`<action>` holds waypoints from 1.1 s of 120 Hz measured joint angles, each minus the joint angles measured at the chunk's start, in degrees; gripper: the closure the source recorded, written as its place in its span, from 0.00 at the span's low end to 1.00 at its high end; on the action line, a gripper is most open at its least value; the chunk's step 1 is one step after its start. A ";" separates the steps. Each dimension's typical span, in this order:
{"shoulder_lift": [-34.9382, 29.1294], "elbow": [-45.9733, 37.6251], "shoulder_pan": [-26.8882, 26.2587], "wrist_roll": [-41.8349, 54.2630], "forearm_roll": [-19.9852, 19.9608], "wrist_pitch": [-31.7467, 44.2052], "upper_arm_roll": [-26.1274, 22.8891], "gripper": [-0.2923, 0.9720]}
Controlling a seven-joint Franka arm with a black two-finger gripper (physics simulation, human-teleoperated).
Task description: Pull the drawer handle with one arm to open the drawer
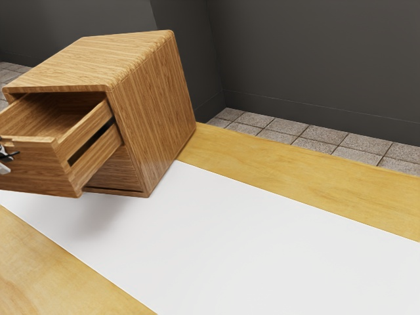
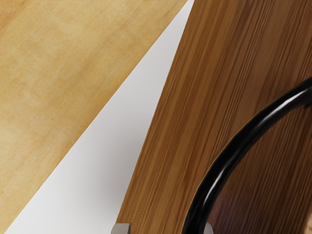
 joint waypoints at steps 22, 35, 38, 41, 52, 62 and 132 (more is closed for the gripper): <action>0.02 0.27 0.02 0.33 0.07 0.36 0.08 0.68; -0.04 0.68 0.00 0.65 0.18 0.50 0.06 0.65; -0.04 1.02 -0.02 0.72 0.38 0.53 0.05 0.65; 0.01 1.54 -0.07 0.78 0.58 0.54 0.04 0.65; 0.45 6.09 -1.44 1.00 1.72 0.35 -0.50 0.64; 3.56 18.26 -4.12 1.16 2.82 -3.21 -4.26 0.59; 8.20 20.61 -17.44 1.65 3.79 -30.05 -13.90 0.25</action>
